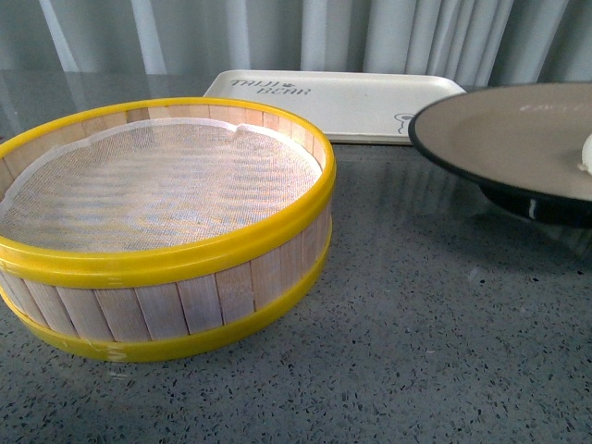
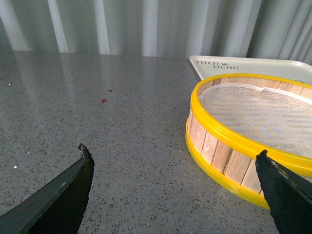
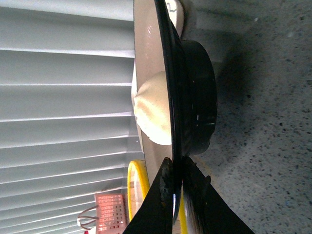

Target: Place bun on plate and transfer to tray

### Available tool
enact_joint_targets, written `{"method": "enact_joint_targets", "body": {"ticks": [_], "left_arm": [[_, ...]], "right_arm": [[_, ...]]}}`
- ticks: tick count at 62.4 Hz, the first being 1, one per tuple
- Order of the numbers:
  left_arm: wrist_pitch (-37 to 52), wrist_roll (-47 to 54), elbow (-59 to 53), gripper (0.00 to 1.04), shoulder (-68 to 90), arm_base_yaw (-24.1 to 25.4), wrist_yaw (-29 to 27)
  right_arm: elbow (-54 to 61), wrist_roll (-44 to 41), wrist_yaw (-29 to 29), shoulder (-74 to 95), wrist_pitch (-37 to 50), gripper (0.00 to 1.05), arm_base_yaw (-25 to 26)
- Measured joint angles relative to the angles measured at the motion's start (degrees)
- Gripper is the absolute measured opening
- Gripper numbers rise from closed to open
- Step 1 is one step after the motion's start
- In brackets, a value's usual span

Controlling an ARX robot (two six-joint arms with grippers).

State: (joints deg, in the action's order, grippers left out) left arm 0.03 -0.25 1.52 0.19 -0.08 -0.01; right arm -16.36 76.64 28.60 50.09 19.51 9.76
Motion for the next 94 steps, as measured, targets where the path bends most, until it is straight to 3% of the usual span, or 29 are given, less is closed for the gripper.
{"method": "enact_joint_targets", "body": {"ticks": [15, 30, 50, 80, 94], "left_arm": [[0.0, 0.0, 0.0, 0.98, 0.0, 0.0, 0.0], [0.0, 0.0, 0.0, 0.98, 0.0, 0.0, 0.0], [0.0, 0.0, 0.0, 0.98, 0.0, 0.0, 0.0], [0.0, 0.0, 0.0, 0.98, 0.0, 0.0, 0.0], [0.0, 0.0, 0.0, 0.98, 0.0, 0.0, 0.0]], "right_arm": [[0.0, 1.3, 0.5, 0.3, 2.3, 0.02, 0.2], [-1.4, 3.3, 0.5, 6.2, 10.5, 0.02, 1.9], [-11.1, 5.1, -1.1, 21.2, 18.3, 0.02, 1.1], [-38.0, 6.5, -5.4, 44.2, 13.4, 0.02, -6.1], [-44.2, 5.9, -6.3, 51.1, 10.9, 0.02, -8.7]]}}
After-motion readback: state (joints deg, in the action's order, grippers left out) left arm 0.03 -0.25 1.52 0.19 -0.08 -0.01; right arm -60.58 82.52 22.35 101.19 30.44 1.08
